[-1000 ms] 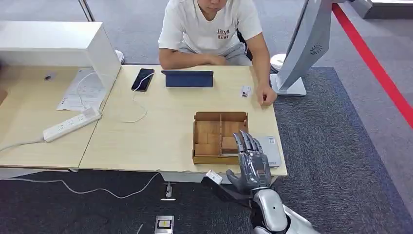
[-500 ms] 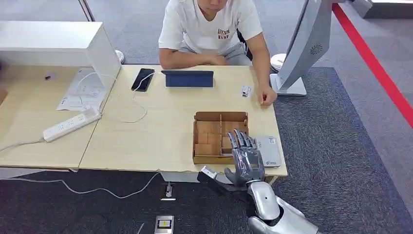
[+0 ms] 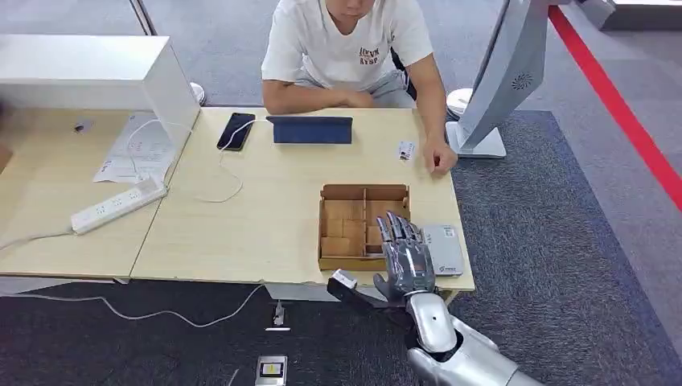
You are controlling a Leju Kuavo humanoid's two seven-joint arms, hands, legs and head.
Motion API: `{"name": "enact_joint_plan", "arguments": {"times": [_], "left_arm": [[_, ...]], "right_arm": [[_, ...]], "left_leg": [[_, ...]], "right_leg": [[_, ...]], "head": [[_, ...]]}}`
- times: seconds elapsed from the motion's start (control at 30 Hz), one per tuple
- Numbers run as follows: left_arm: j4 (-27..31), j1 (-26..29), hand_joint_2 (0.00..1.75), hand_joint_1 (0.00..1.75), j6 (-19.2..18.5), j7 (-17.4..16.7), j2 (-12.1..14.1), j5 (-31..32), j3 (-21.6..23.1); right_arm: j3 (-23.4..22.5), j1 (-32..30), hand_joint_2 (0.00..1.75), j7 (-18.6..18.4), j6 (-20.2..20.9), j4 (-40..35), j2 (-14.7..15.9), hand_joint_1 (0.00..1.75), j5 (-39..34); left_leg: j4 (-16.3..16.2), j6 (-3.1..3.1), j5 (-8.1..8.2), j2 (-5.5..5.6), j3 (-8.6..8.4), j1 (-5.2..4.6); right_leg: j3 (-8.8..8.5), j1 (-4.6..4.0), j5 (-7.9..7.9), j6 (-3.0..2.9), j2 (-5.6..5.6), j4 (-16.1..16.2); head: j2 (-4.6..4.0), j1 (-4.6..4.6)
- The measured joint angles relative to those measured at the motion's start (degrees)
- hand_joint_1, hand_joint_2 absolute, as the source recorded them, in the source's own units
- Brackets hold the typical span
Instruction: Pass the card to the sensor for recognition and then transmit it.
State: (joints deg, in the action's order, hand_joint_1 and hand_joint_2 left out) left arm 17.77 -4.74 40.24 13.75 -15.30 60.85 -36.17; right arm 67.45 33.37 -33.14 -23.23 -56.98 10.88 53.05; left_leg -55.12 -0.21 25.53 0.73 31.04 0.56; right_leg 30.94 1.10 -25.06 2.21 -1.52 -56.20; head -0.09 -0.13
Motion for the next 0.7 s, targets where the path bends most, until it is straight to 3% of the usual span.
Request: {"name": "enact_joint_plan", "arguments": {"times": [0.33,0.7], "left_arm": [[-0.52,-0.02,0.00,0.00,0.00,0.96,0.00,-0.74,0.00],[-1.05,-0.34,0.00,0.00,0.00,1.86,0.00,-0.85,-0.02]], "right_arm": [[0.00,0.25,1.75,-1.51,-3.63,2.82,0.15,0.00,-0.63],[0.07,0.27,1.75,-2.12,-4.44,3.63,0.72,0.00,-0.57]], "left_leg": [[0.00,0.00,0.00,0.00,0.00,0.00],[0.00,0.00,0.00,0.00,-0.01,0.00]], "right_leg": [[0.01,0.00,0.00,0.00,0.00,0.01],[0.00,0.00,0.00,0.00,0.00,0.00]], "head": [[0.00,0.00],[0.00,0.02]]}}
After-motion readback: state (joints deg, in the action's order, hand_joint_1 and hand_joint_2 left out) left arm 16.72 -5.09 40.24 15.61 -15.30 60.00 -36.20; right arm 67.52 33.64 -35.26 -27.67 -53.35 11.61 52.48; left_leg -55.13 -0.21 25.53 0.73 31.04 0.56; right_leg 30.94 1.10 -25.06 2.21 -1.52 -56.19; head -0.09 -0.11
